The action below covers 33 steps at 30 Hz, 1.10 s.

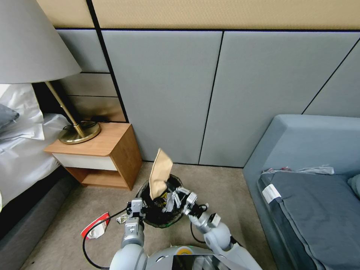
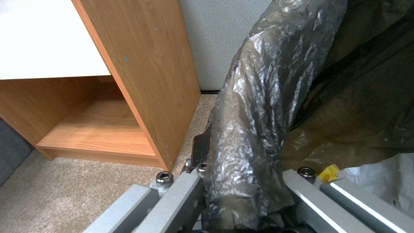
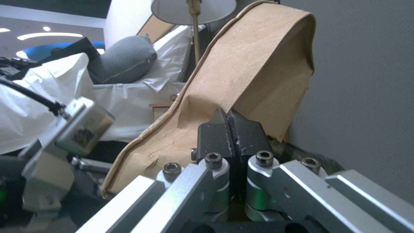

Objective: Pick up the trash bin, then pick up the garbage from the floor and place it into the trash bin.

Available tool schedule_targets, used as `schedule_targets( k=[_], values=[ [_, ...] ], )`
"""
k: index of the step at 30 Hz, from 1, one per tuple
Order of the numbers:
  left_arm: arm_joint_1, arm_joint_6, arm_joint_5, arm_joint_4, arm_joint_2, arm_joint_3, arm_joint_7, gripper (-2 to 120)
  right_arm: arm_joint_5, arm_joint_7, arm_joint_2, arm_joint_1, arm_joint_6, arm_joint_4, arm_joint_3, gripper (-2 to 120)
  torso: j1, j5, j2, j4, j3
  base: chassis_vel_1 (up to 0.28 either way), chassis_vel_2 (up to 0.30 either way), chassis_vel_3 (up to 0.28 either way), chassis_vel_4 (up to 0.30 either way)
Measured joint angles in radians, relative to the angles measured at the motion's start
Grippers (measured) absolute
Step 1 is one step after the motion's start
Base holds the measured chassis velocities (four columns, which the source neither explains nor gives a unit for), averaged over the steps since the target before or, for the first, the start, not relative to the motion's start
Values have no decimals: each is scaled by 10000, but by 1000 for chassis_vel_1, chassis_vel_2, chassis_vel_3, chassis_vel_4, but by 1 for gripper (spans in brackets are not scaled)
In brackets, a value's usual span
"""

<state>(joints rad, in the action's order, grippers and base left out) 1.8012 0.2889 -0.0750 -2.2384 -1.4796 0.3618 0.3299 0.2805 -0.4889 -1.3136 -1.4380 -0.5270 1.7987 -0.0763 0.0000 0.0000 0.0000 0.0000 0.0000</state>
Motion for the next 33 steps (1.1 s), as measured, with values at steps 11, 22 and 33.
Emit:
schedule_targets(
  k=[11,22,33],
  values=[
    [-16,2,48,-38,12,32,-4,0,25,-18,-111,-125,-229,-687,-188,0,0,0,0,0,0,0,0,0,0],
    [-111,56,127,-42,24,64,-4,0,19,-123,-143,-113,-263,-883,-241,0,0,0,0,0,0,0,0,0,0],
    [-136,68,163,-24,37,64,-5,0,-191,-158,-122,-254,-250,-834,-245,39,0,0,0,0,0,0,0,0,0]
  ],
)
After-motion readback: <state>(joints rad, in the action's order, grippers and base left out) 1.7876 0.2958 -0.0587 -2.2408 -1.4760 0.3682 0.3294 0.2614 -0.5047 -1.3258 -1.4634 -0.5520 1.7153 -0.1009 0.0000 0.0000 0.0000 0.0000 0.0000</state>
